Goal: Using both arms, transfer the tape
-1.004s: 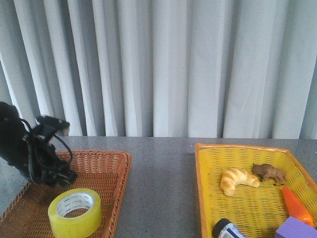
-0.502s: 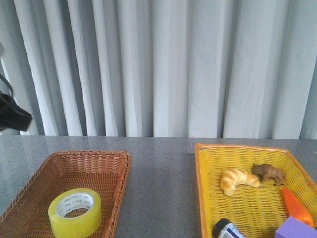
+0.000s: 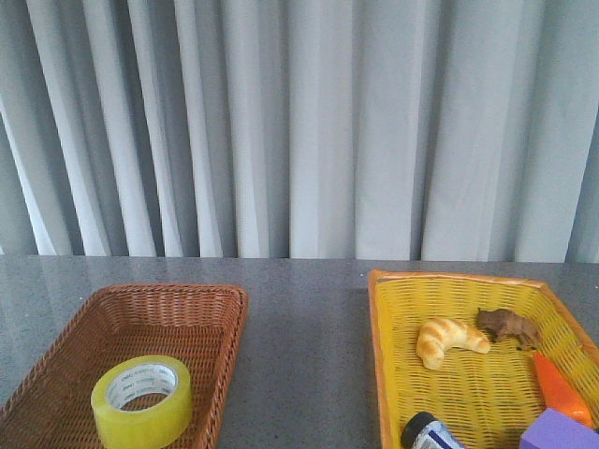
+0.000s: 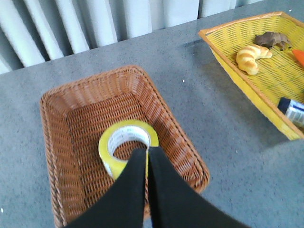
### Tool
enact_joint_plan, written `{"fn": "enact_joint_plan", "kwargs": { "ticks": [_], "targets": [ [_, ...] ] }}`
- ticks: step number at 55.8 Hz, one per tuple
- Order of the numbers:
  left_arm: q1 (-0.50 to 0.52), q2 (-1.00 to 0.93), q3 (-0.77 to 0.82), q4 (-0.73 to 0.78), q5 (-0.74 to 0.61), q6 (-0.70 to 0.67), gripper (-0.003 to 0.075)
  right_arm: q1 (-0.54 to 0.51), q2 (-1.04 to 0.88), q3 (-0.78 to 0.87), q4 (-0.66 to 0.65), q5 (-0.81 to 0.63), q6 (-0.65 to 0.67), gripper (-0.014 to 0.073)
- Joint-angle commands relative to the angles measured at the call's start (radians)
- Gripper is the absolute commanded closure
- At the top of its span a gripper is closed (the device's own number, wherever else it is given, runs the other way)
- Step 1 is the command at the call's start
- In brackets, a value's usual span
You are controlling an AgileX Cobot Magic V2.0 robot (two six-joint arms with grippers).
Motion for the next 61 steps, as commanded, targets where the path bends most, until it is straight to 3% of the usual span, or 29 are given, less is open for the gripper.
{"fn": "enact_joint_plan", "kwargs": {
  "ticks": [1, 7, 17, 38, 43, 55, 61],
  "targets": [
    [0.003, -0.141, 0.134, -0.027, -0.127, -0.026, 0.0727, -0.005, 0.003, -0.028, 0.005, -0.06, 0.001, 0.0598],
    [0.003, -0.293, 0.289, -0.027, -0.135, -0.034, 0.0727, -0.005, 0.003, -0.028, 0.005, -0.06, 0.001, 0.0598],
    [0.003, -0.48, 0.421, 0.127, -0.137, -0.032, 0.0727, -0.005, 0.003, -0.028, 0.005, -0.06, 0.001, 0.0598],
    [0.003, -0.613, 0.493, 0.144, -0.155, -0.032, 0.0727, -0.005, 0.003, -0.028, 0.005, -0.06, 0.001, 0.0598],
    [0.002, -0.621, 0.593, 0.143, -0.259, -0.032, 0.0727, -0.005, 0.003, -0.028, 0.005, -0.06, 0.001, 0.0598],
    [0.012, -0.739, 0.952, 0.142, -0.771, -0.034, 0.0727, -0.005, 0.003, -0.028, 0.005, -0.059, 0.001, 0.0598],
    [0.015, -0.817, 1.099, 0.142, -0.923, -0.034, 0.0727, -0.005, 0.003, -0.028, 0.005, -0.059, 0.001, 0.0598]
  ]
}}
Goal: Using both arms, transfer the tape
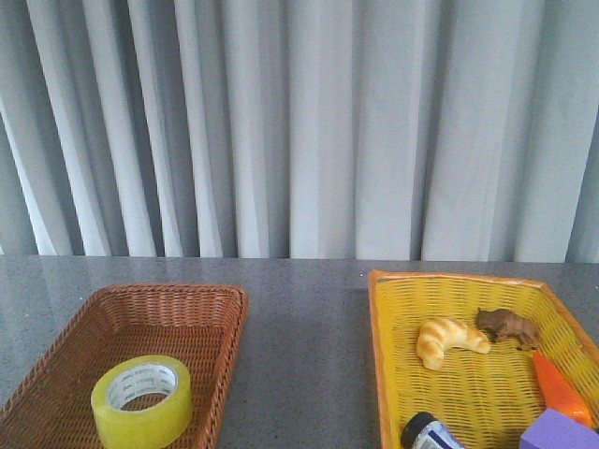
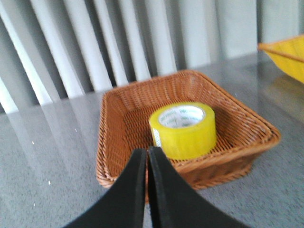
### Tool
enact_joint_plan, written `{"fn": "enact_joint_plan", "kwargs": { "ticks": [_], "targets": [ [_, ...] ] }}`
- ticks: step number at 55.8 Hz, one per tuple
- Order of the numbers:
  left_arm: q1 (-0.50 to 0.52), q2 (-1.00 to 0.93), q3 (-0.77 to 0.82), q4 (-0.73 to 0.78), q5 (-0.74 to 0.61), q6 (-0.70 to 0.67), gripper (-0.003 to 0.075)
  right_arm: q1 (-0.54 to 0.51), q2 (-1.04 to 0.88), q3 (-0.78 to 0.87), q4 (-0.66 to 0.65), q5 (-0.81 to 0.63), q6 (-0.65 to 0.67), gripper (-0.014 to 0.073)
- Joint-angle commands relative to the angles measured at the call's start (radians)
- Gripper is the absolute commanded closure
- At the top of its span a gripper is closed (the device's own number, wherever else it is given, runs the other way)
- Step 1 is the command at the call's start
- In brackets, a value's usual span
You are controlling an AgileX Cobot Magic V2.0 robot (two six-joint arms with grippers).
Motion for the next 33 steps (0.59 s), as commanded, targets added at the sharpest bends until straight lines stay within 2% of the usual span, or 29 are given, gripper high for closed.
{"fn": "enact_joint_plan", "kwargs": {
  "ticks": [1, 10, 14, 25, 33],
  "targets": [
    [0.003, -0.062, 0.103, -0.012, -0.239, -0.012, 0.0727, -0.005, 0.003, -0.028, 0.005, -0.063, 0.001, 0.0598],
    [0.007, -0.139, 0.236, -0.012, -0.287, -0.011, 0.0727, -0.005, 0.003, -0.028, 0.005, -0.063, 0.001, 0.0598],
    [0.02, -0.139, 0.229, -0.01, -0.223, -0.01, 0.0726, -0.005, 0.003, -0.028, 0.005, -0.061, 0.001, 0.0598],
    [0.072, -0.139, 0.229, -0.025, -0.223, -0.012, 0.0726, -0.005, 0.003, -0.028, 0.005, -0.06, 0.001, 0.0598],
    [0.072, -0.139, 0.229, -0.065, -0.222, -0.012, 0.0726, -0.005, 0.003, -0.028, 0.005, -0.06, 0.001, 0.0598]
  ]
}}
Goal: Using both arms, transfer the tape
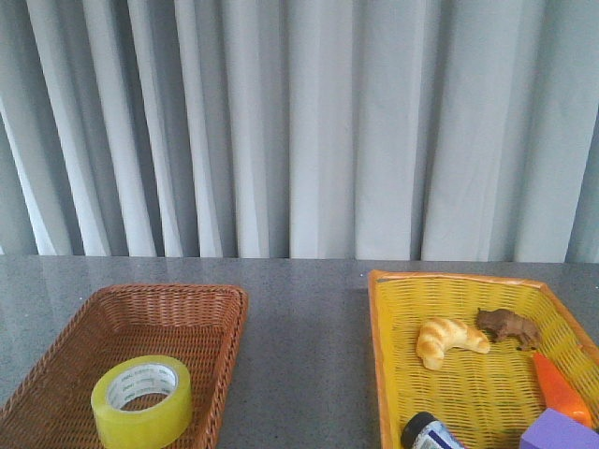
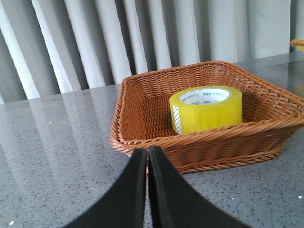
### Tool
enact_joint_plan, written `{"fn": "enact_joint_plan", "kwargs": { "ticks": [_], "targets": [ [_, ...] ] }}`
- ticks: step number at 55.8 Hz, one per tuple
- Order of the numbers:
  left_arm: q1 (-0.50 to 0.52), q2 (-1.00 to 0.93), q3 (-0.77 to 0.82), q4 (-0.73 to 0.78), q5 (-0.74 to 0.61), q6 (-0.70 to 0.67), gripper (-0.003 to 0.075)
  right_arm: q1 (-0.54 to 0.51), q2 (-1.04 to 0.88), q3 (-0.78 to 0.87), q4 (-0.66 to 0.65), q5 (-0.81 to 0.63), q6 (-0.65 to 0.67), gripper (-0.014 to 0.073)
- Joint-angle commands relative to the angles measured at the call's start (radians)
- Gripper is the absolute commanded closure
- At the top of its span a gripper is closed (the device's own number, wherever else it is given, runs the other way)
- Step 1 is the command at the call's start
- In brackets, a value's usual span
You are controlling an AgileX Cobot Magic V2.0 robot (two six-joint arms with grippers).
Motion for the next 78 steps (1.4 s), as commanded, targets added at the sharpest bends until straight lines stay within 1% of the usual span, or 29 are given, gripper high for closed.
{"fn": "enact_joint_plan", "kwargs": {
  "ticks": [1, 54, 61, 65, 68, 74, 78],
  "targets": [
    [0.002, -0.018, -0.011, -0.033, -0.068, -0.011, 0.0726, -0.005, 0.003, -0.028, 0.005, -0.062, 0.001, 0.0598],
    [0.002, -0.018, -0.011, -0.033, -0.068, -0.01, 0.0726, -0.005, 0.003, -0.028, 0.003, -0.061, -0.002, 0.0598],
    [0.002, -0.018, -0.011, -0.033, -0.068, -0.01, 0.0726, -0.005, -0.061, -0.027, -0.008, -0.044, -0.002, 0.0598],
    [0.002, -0.018, -0.011, -0.033, -0.068, -0.01, 0.0726, -0.005, -0.117, 0.004, -0.032, -0.098, 0.0, 0.0598],
    [0.002, -0.018, -0.011, -0.033, -0.068, -0.01, 0.0726, -0.005, -0.164, 0.06, -0.033, -0.175, 0.015, 0.0598],
    [0.002, -0.018, -0.011, -0.033, -0.068, -0.01, 0.0726, -0.005, -0.286, 0.242, -0.033, -0.354, 0.104, 0.0598],
    [0.002, -0.018, -0.011, -0.033, -0.068, -0.01, 0.0726, -0.005, -0.352, 0.332, -0.045, -0.435, 0.148, 0.0598]
  ]
}}
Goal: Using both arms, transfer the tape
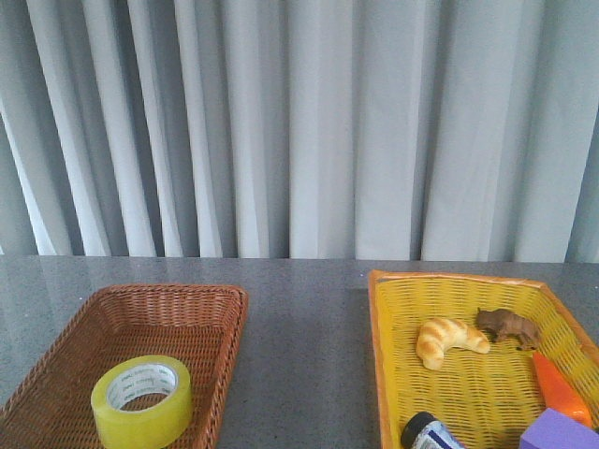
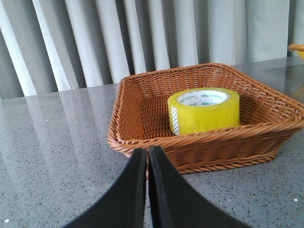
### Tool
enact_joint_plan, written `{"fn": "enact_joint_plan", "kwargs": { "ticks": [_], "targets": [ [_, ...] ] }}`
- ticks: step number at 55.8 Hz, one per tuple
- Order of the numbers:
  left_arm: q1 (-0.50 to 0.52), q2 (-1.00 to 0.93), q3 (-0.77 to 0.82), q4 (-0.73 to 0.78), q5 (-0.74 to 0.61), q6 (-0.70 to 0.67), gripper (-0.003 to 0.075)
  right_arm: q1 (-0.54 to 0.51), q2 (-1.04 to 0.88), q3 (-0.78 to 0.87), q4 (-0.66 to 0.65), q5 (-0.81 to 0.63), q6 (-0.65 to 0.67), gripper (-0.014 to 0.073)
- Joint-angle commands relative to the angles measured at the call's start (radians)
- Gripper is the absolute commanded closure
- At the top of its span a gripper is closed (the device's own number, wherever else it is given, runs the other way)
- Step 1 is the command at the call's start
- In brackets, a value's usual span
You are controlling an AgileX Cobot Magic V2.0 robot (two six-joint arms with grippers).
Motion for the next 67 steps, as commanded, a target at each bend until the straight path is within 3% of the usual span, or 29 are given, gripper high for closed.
{"fn": "enact_joint_plan", "kwargs": {
  "ticks": [1, 11, 17, 34, 67],
  "targets": [
    [0.002, -0.018, -0.011, -0.012, -0.068, -0.01, 0.0726, -0.005, -0.072, 0.086, -0.022, -0.187, 0.066, 0.0598],
    [0.002, -0.018, -0.013, -0.012, -0.068, -0.01, 0.0726, -0.037, -0.162, 0.1, -0.15, -0.151, 0.153, 0.0598],
    [0.002, -0.018, -0.013, -0.012, -0.067, -0.01, 0.0726, -0.096, -0.214, 0.1, -0.263, -0.141, 0.257, 0.0598],
    [0.002, -0.018, -0.013, -0.012, -0.067, -0.01, 0.0726, -0.28, -0.294, 0.1, -0.399, 0.004, 0.51, 0.0598],
    [0.002, -0.018, -0.013, -0.012, -0.067, -0.01, 0.0726, -0.284, -0.294, 0.1, -0.388, 0.015, 0.501, 0.0598]
  ]
}}
